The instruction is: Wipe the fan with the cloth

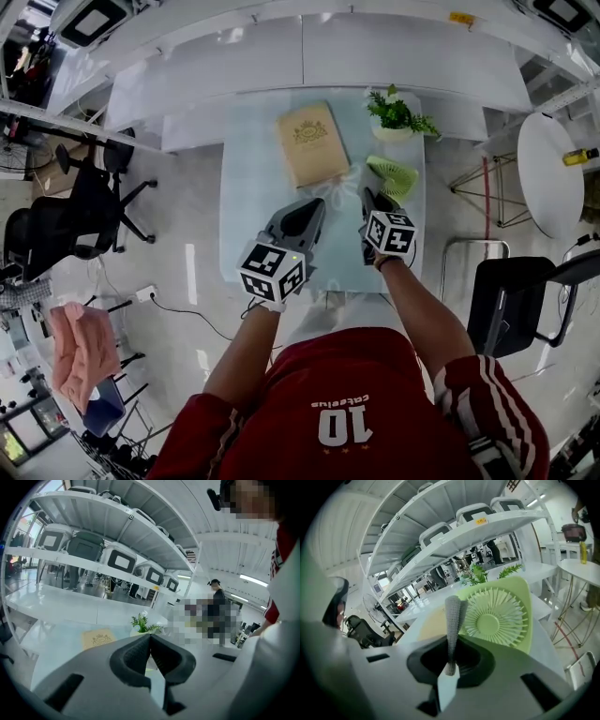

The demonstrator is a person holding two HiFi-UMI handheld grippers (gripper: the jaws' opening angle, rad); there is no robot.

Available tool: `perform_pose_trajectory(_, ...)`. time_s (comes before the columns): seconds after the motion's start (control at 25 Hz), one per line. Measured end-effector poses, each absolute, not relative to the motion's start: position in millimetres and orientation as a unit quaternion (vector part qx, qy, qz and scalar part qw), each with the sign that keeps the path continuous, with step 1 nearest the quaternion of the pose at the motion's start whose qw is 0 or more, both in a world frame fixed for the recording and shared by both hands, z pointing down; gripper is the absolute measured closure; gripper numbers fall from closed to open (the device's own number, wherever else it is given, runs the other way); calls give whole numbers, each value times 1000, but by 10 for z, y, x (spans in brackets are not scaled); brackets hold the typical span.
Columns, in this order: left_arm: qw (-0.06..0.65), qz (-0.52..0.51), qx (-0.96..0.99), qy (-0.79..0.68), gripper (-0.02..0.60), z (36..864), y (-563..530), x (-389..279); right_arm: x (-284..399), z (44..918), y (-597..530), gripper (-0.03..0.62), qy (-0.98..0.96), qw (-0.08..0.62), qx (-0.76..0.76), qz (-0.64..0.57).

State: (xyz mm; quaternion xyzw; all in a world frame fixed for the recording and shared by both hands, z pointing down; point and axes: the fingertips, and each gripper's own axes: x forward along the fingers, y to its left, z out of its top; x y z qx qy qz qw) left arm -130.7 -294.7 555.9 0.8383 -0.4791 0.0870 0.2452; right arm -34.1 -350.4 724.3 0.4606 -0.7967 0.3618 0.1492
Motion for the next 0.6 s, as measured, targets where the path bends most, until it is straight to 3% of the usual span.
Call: perform_pose_trajectory(0.6, 240, 99, 845, -467, 581, 5574, -2949, -1264, -53, 7343, -3591, 572, -780, 150, 497, 350)
